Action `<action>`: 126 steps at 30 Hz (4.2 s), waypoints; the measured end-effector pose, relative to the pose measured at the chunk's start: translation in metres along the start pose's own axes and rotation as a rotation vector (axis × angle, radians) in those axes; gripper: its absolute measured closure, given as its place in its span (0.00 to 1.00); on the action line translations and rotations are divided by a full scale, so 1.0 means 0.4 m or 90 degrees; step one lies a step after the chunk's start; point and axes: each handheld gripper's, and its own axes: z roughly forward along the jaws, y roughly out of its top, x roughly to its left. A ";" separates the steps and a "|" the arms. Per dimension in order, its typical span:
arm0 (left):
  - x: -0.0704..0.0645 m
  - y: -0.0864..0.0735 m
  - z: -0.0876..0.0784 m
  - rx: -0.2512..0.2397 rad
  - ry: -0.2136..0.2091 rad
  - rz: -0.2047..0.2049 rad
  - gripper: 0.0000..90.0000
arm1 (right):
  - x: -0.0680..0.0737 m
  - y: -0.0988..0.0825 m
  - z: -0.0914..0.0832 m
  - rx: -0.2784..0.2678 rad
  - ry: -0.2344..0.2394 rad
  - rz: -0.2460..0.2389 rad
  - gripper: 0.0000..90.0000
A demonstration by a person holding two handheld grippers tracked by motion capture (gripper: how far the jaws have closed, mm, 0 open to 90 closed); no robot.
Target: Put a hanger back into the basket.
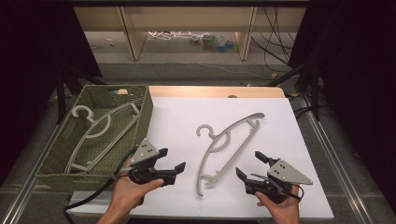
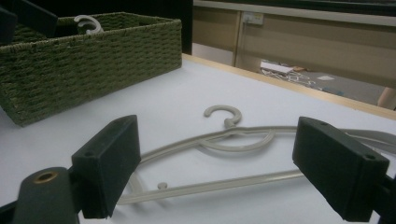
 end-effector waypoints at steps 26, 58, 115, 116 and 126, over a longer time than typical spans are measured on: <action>-0.026 0.060 0.259 0.177 -0.034 0.041 0.25 | 0.008 0.005 0.002 0.014 0.005 -0.009 0.18; 0.040 0.006 0.496 0.349 0.014 0.091 0.49 | 0.009 0.006 0.003 0.022 0.014 -0.009 0.18; 0.042 0.050 0.439 0.287 -0.012 0.162 0.91 | 0.009 0.006 0.003 0.025 0.017 -0.011 0.18; 0.043 0.058 0.431 0.283 -0.013 0.170 0.91 | 0.009 0.006 0.003 0.026 0.017 -0.009 0.18; 0.045 0.086 0.389 0.243 -0.003 0.179 0.92 | 0.010 0.005 0.005 0.025 0.017 -0.008 0.18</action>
